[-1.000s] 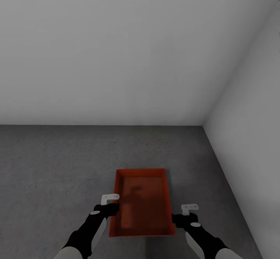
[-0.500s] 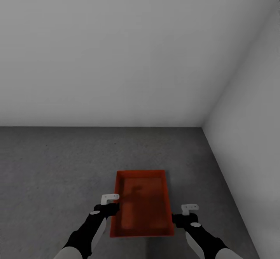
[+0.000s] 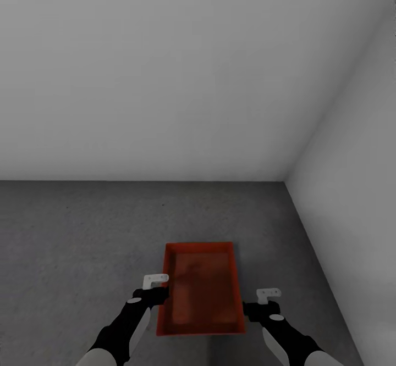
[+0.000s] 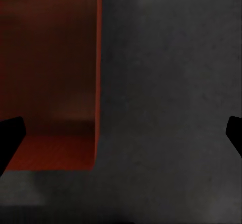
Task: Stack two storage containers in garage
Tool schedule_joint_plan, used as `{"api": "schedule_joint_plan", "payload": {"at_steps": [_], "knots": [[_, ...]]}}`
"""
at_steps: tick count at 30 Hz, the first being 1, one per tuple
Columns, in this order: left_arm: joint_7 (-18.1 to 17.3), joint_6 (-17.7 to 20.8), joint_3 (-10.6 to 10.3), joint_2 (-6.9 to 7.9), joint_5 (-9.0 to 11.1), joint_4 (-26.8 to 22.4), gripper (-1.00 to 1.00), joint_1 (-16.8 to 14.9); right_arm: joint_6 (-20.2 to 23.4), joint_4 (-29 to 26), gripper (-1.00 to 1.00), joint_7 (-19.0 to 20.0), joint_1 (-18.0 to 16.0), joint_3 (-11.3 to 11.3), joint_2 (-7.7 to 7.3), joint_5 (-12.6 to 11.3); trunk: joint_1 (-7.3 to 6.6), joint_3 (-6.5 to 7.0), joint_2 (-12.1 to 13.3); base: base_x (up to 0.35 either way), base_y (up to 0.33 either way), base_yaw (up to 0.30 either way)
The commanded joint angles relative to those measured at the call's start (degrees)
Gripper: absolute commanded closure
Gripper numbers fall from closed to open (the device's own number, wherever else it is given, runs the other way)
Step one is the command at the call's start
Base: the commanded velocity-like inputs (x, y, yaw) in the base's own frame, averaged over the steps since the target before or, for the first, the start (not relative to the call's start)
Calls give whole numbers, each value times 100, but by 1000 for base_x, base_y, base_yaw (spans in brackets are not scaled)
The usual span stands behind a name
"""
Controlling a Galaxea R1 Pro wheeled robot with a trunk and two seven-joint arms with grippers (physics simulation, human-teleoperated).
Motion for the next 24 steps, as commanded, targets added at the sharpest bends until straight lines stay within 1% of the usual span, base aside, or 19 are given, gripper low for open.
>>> {"api": "schedule_joint_plan", "payload": {"at_steps": [1,21,24], "knots": [[11,31,12,-4,4,-11,-100,0,21,-14,-100,-41,-2,48,-7,-41,-23,15,40,0,0,0],[12,28,13,-4,6,-11,-100,0,11,-14,-100,-41,-2,40,-7,-40,-462,374,842,0,0,0],[15,26,13,-4,66,-14,-100,0,16,-14,-100,-42,-2,58,-7,-39,-528,428,962,0,0,0]]}}
